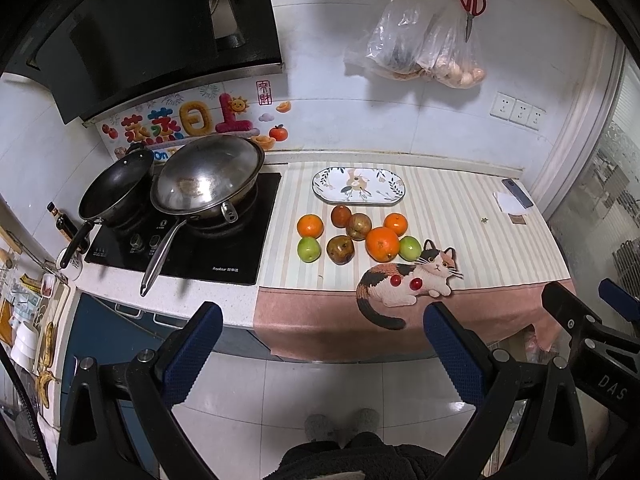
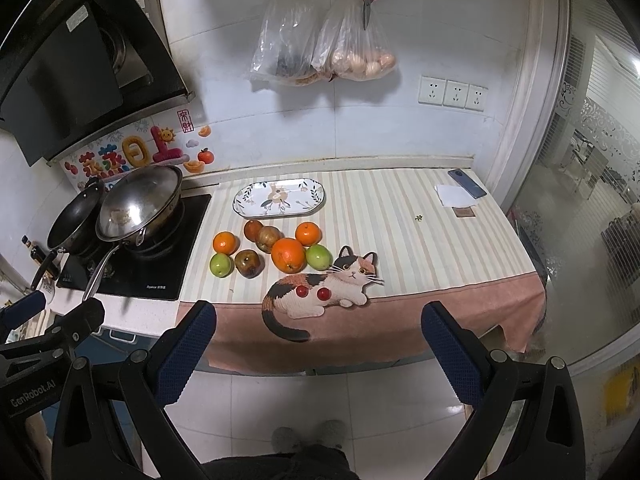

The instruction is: Organize fruits

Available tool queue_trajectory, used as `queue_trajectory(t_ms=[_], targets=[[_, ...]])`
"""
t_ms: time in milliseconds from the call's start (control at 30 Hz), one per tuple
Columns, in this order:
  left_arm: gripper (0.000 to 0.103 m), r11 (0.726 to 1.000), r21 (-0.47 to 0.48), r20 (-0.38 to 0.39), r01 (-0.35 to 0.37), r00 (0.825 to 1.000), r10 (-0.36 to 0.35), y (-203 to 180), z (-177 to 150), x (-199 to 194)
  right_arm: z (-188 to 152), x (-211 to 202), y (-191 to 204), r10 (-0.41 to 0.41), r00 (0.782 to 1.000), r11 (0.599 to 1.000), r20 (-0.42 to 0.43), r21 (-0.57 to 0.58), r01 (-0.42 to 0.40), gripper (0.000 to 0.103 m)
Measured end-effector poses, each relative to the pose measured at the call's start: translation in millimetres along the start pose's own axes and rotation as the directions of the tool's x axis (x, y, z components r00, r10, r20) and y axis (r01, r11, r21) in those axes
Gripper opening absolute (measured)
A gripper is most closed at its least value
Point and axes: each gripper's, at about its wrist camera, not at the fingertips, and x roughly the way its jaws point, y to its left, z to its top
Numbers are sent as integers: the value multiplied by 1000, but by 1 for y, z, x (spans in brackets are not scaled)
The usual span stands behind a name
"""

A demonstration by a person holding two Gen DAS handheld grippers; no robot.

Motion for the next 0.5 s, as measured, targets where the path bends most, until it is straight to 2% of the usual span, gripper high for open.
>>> queue_trajectory(t_ms=[500], targets=[[103,1000,3,6,-1,1000,1,-2,2,0,2,4,4,14,1000,1000,-1,2,-14,103]])
